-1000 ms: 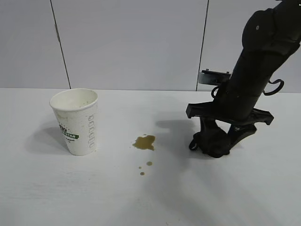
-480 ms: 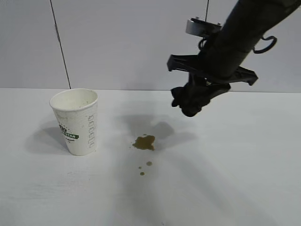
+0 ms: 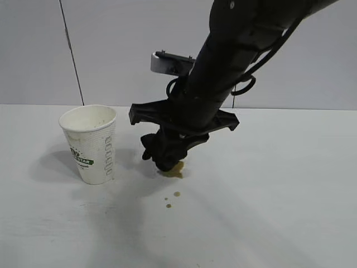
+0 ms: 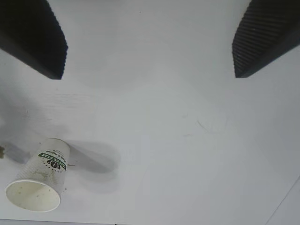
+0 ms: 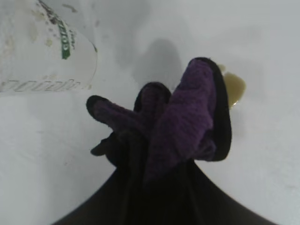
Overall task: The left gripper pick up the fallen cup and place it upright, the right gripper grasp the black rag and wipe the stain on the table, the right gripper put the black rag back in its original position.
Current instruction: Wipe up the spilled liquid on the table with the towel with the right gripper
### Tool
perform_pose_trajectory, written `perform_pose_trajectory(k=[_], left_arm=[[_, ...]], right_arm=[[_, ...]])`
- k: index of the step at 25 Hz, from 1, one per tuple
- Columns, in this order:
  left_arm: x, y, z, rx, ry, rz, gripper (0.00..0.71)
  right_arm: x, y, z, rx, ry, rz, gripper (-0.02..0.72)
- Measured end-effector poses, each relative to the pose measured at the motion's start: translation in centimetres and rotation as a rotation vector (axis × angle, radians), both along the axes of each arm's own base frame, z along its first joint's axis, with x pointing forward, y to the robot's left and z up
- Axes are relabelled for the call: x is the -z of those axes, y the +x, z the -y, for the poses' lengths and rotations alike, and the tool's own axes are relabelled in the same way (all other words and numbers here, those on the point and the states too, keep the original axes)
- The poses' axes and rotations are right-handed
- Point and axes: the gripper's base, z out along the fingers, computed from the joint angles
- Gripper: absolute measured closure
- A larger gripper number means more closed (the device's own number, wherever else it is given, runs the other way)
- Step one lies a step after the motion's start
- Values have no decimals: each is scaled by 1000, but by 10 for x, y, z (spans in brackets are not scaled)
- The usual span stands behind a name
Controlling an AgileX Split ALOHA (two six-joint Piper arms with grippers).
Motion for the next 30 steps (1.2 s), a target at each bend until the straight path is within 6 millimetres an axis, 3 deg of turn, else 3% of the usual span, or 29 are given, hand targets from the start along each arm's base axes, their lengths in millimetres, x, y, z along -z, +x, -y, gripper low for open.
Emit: perform_pose_trajectory(k=[7, 18, 27, 30], left_arm=[[0, 0, 0, 0, 0, 0, 24], [0, 0, 0, 0, 0, 0, 24], [0, 0, 0, 0, 0, 0, 24], [0, 0, 0, 0, 0, 0, 24]], right_arm=[[32, 6, -2, 20, -10, -5, 554], [32, 21, -5, -15, -45, 40, 554], [21, 44, 56, 63, -216, -150, 554], [16, 43, 64, 49, -262, -227, 554]])
